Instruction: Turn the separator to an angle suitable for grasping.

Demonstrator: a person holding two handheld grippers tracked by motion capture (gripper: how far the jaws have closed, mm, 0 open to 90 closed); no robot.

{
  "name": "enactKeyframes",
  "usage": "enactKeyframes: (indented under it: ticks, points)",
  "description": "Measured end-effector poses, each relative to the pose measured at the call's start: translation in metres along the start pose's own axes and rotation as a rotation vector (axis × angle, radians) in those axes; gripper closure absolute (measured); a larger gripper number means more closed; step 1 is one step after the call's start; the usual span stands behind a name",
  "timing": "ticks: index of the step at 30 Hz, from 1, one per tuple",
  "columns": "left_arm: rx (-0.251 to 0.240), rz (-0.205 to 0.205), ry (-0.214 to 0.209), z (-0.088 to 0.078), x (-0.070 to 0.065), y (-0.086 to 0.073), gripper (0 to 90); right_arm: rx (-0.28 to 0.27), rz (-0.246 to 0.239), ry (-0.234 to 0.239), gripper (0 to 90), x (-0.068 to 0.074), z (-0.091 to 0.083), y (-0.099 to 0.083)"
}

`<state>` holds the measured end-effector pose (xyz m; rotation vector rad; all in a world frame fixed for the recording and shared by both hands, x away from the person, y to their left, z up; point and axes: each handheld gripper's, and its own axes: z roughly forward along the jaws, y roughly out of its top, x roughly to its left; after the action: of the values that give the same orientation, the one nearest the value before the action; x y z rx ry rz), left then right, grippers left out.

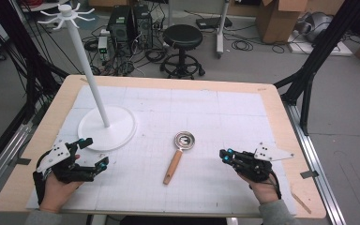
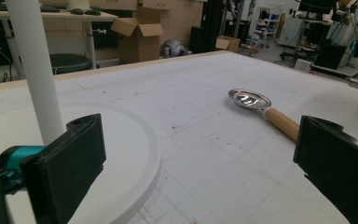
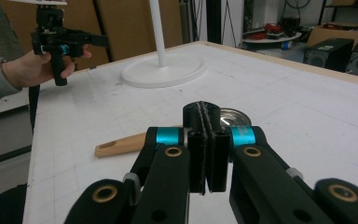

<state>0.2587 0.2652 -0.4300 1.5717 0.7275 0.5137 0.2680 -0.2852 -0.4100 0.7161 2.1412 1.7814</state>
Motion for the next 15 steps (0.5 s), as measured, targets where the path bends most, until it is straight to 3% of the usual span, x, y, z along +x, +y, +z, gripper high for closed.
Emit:
enactKeyframes:
  ticks: [15]
  points:
    - [0.002,0.004,0.006,-0.001,-0.001,-0.001,2.7,0.057,-0.023,-0.002,90.0,-0.002,0.022,0.003]
